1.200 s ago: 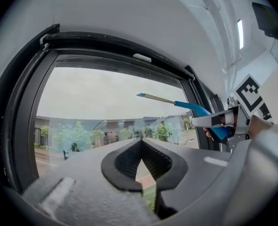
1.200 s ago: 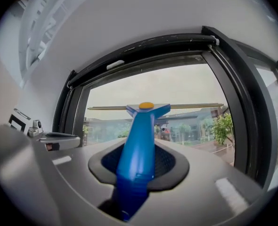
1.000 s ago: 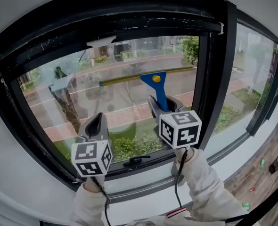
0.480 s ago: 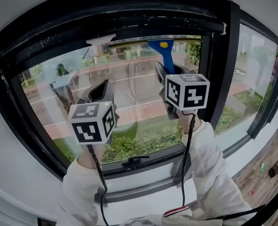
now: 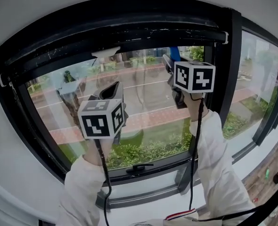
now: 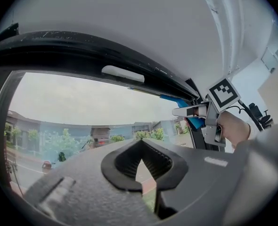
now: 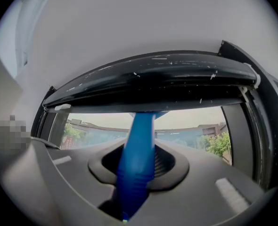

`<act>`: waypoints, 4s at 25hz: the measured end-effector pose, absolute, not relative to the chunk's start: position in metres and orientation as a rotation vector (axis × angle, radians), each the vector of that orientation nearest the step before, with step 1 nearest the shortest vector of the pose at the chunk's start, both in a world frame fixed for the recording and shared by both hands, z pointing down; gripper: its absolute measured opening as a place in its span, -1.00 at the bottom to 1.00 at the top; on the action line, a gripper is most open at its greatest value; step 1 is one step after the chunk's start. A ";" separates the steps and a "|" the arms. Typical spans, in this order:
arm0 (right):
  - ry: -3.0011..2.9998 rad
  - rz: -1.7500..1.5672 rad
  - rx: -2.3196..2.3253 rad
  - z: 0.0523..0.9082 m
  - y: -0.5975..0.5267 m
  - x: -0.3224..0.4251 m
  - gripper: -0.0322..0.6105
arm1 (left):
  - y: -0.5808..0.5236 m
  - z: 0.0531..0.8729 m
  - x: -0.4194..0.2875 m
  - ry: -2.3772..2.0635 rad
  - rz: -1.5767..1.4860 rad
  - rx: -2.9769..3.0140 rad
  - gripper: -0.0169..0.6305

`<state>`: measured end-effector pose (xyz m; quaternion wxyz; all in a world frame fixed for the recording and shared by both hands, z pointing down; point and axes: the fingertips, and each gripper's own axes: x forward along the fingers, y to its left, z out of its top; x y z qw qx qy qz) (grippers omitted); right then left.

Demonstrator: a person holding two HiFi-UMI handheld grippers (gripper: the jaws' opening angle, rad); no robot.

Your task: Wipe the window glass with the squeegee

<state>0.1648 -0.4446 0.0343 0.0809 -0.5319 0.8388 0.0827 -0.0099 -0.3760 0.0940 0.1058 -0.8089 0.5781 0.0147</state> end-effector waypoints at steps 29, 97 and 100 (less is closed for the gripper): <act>2.578 0.094 -1.599 0.097 -0.451 0.157 -0.58 | -0.373 0.135 -0.013 1.729 -0.019 -2.404 -0.95; 2.997 -0.813 -1.754 0.534 -0.433 0.144 -0.71 | -0.351 0.432 -0.003 1.914 -0.388 -2.751 -0.95; 3.023 -0.844 -1.742 0.548 -0.432 0.142 -0.71 | -0.350 0.442 -0.003 1.926 -0.401 -2.760 -0.95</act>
